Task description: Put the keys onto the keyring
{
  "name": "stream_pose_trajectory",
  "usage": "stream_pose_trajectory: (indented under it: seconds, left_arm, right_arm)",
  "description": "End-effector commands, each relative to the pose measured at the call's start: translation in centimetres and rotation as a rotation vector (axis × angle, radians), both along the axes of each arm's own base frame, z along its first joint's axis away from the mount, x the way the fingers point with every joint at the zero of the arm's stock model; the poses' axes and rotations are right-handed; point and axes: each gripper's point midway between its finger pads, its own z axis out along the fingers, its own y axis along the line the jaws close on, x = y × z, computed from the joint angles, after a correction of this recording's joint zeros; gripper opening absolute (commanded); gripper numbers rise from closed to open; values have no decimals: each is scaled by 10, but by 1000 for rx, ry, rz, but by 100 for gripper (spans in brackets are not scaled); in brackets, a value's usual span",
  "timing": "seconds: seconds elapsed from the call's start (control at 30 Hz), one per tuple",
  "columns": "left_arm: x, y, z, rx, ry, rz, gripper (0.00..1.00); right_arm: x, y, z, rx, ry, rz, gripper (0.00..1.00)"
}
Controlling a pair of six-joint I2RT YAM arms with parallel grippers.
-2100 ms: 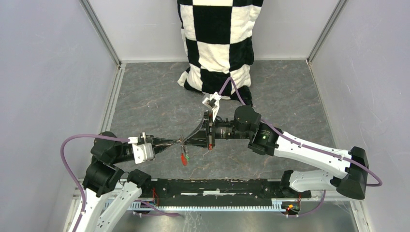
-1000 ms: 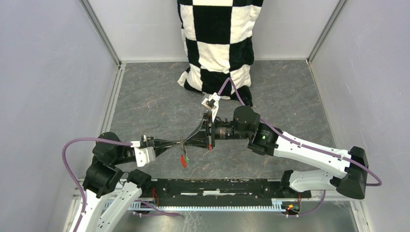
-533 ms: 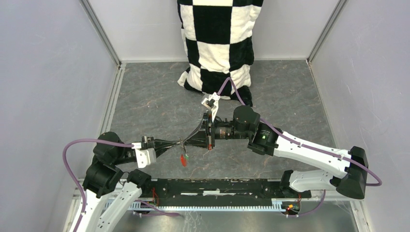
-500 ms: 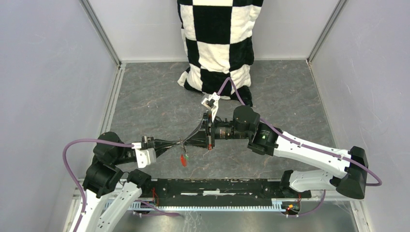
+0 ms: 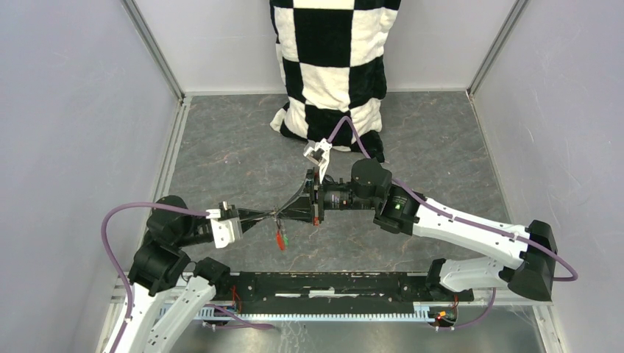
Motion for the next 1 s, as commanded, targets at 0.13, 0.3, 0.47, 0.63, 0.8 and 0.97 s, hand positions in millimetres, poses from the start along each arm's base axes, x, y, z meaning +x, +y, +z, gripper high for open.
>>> stream_pose_trajectory:
  seconds: [0.13, 0.3, 0.47, 0.63, 0.8, 0.97]
  left_arm:
    - [9, 2, 5, -1, 15, 42, 2]
    - [8, 1, 4, -1, 19, 42, 2]
    - [11, 1, 4, -1, 36, 51, 2]
    - [15, 1, 3, -5, 76, 73, 2]
    - [17, 1, 6, -24, 83, 87, 2]
    - [16, 2, 9, -31, 78, 86, 2]
  right_arm:
    - [0, 4, 43, 103, -60, 3, 1]
    - [1, 6, 44, 91, -76, -6, 1]
    - [0, 10, 45, 70, -100, -11, 1]
    - [-2, 14, 44, 45, -119, -14, 1]
    - [-2, 19, 42, 13, -144, -22, 1]
    - [-3, 22, 41, -2, -151, -23, 1]
